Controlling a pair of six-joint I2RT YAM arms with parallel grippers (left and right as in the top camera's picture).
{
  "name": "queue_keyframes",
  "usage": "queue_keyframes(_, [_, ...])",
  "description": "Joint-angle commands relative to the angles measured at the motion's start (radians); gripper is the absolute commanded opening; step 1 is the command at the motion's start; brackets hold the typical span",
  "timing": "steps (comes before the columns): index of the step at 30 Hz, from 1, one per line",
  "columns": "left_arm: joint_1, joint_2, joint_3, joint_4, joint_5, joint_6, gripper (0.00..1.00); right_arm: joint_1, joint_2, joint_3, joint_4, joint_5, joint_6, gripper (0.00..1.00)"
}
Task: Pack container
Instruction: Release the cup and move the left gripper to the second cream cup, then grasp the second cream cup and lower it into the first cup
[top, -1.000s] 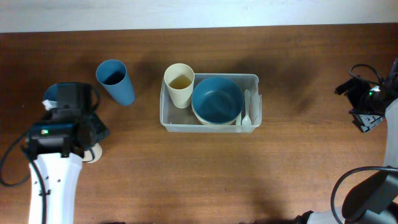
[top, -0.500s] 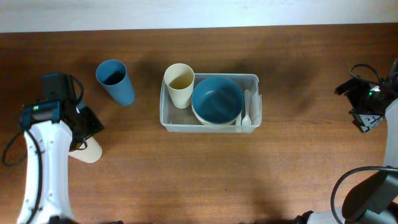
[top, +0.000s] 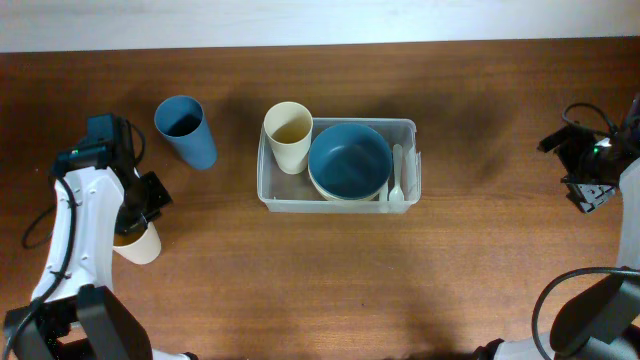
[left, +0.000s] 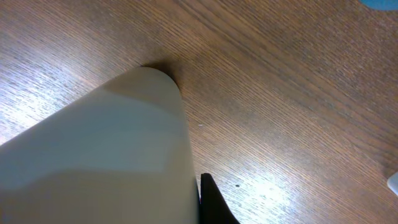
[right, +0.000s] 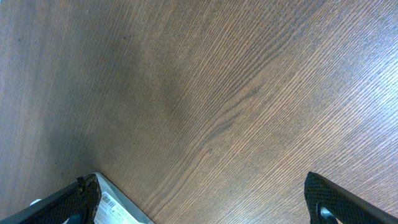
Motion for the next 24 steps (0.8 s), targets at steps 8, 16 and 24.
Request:
queue_keyframes(8, [-0.003, -0.022, 0.001, -0.039, 0.124, 0.047, 0.02, -0.004, -0.024, 0.015, 0.0, -0.002, 0.008, 0.99])
queue_keyframes(16, [-0.076, -0.227, 0.076, -0.09, 0.227, 0.1, 0.02, -0.004, -0.024, 0.015, 0.0, -0.002, 0.008, 0.99])
queue_keyframes(24, [-0.277, -0.511, 0.192, -0.058, 0.226, 0.115, 0.02, -0.004, -0.024, 0.015, 0.0, -0.002, 0.008, 0.99])
